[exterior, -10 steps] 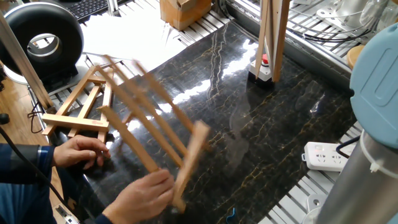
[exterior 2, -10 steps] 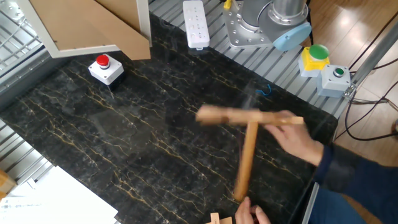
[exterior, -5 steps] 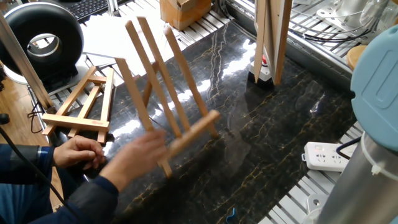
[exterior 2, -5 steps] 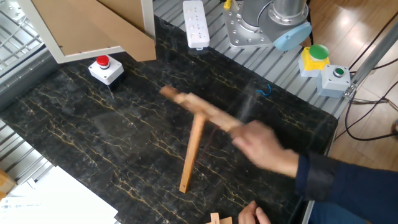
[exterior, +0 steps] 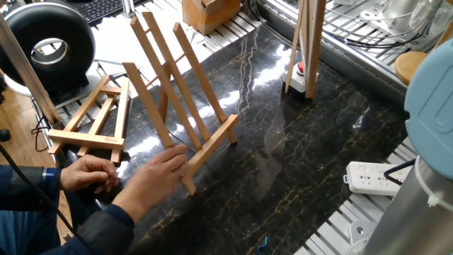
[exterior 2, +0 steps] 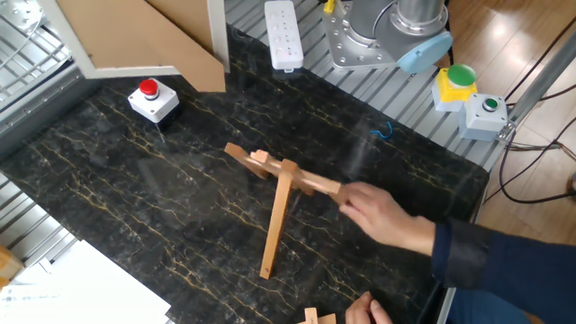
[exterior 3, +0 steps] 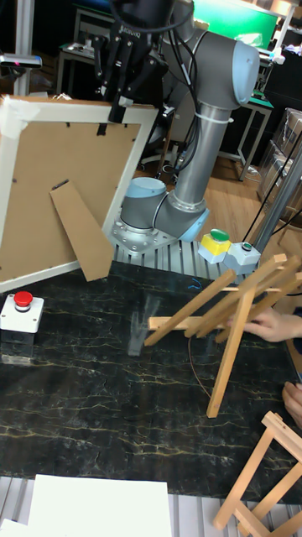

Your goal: Put the photo frame on the bracket

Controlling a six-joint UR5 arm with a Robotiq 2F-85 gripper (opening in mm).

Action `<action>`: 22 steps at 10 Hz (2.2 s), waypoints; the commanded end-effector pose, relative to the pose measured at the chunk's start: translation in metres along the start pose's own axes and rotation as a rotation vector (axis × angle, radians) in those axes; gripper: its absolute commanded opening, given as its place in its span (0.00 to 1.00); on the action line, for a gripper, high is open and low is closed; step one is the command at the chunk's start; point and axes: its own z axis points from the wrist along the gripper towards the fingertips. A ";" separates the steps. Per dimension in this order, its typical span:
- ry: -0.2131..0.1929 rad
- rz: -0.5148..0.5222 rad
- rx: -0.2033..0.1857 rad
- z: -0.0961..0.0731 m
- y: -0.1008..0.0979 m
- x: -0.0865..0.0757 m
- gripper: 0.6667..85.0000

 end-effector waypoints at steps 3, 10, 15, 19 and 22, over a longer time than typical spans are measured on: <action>-0.017 0.242 -0.001 -0.001 -0.007 -0.021 0.00; -0.080 0.690 -0.024 -0.002 -0.007 -0.039 0.00; -0.042 0.719 -0.008 -0.001 -0.007 -0.028 0.00; -0.042 0.700 -0.051 -0.011 -0.014 -0.051 0.00; -0.037 0.702 -0.077 -0.024 -0.032 -0.081 0.00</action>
